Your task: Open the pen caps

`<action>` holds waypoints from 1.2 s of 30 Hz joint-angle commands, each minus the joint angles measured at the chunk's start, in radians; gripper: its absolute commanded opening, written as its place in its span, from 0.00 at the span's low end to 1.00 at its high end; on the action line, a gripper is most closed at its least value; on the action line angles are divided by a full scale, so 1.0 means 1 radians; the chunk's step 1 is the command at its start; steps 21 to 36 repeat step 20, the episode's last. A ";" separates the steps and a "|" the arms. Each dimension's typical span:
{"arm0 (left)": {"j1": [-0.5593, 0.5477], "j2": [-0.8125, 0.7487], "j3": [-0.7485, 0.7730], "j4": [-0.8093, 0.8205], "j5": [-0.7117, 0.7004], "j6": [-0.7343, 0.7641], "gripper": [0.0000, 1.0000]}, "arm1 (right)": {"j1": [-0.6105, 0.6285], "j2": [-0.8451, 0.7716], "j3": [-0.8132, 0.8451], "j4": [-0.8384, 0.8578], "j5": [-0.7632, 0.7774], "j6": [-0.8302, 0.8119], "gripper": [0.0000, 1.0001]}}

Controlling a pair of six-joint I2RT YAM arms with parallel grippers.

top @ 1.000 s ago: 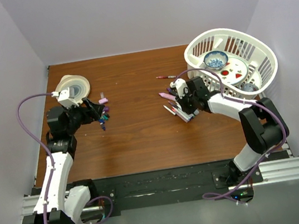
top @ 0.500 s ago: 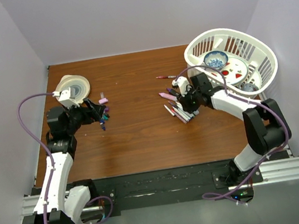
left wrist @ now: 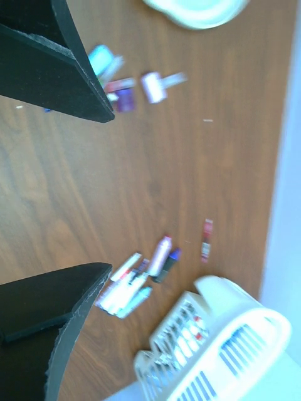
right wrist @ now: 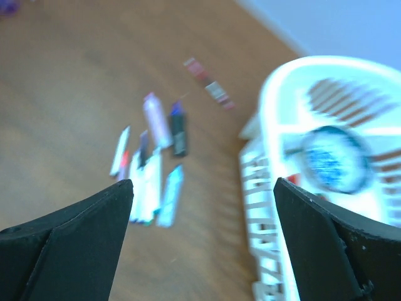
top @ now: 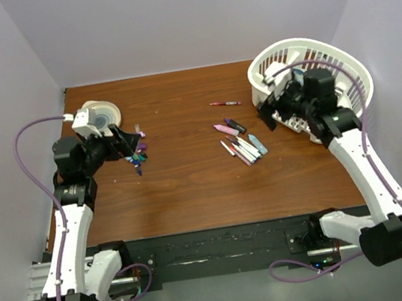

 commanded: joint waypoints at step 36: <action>-0.024 0.043 0.355 -0.158 -0.061 0.112 1.00 | -0.061 -0.043 0.279 -0.034 0.352 0.429 0.99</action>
